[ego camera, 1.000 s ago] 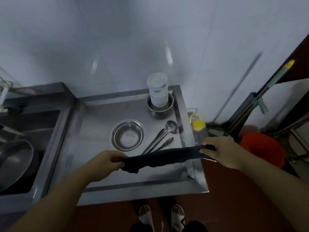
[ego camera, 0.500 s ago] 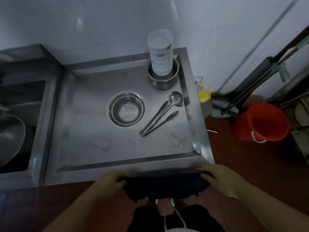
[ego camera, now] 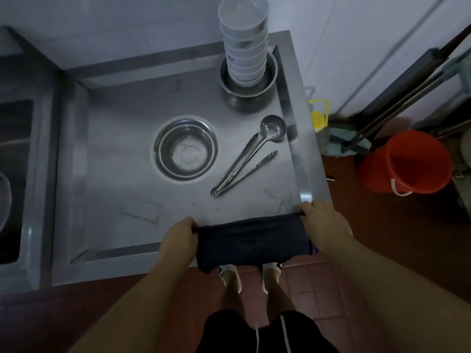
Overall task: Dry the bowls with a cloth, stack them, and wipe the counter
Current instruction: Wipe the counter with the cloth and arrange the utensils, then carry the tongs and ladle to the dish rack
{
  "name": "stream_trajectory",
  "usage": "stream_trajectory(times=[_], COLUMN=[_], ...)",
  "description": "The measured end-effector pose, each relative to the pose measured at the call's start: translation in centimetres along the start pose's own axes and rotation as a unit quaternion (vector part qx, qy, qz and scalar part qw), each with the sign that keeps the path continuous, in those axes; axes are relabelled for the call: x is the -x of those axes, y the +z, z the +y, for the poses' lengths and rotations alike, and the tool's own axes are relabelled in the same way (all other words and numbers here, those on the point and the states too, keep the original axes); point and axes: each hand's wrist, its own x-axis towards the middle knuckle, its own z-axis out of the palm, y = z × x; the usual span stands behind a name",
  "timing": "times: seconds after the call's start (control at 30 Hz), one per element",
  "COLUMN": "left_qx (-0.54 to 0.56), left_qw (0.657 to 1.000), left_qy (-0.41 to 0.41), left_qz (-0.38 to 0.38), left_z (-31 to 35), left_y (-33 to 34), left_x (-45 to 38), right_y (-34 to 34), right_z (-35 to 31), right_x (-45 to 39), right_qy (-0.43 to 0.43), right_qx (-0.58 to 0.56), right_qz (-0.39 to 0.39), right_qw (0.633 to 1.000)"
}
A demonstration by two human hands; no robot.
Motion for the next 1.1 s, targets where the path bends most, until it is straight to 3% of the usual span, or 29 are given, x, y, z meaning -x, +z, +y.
stream_trajectory(times=[0.1, 0.2, 0.27, 0.37, 0.53, 0.7, 0.87, 1.1], left_qx=[-0.021, -0.053, -0.051, -0.106, -0.181, -0.194, -0.146, -0.159], left_qw=[0.999, 0.993, 0.987, 0.976, 0.968, 0.964, 0.979, 0.981], left_qy=[0.01, 0.107, 0.139, 0.146, 0.125, 0.111, 0.082, 0.073], left_qz=[0.028, 0.005, -0.06, -0.123, -0.122, -0.143, -0.119, -0.08], left_z=[0.1, 0.3, 0.1, -0.7, -1.3, 0.2, 1.9, 4.3], left_y=[0.9, 2.5, 3.5, 4.4, 3.9, 2.6, -0.3, -4.8], left_x=[0.5, 2.2, 3.5, 4.5, 4.6, 4.6, 6.3, 5.5], right_y=[0.6, 1.9, 3.3, 5.3, 5.3, 2.7, -0.5, -3.9], right_z=[-0.9, -2.1, -2.8, -2.7, -2.2, -2.8, -3.0, -1.6], right_x=[0.6, 2.2, 3.3, 4.2, 3.0, 1.5, 3.1, 4.6], right_qy=[0.026, 0.001, -0.048, -0.057, -0.07, -0.056, -0.043, -0.027], right_qx=[0.017, -0.062, -0.1, -0.049, -0.005, -0.061, -0.114, -0.155], right_qz=[0.053, 0.121, 0.088, -0.022, -0.062, -0.137, -0.109, -0.074], right_qw=[0.998, 0.991, 0.99, 0.997, 0.996, 0.987, 0.987, 0.985])
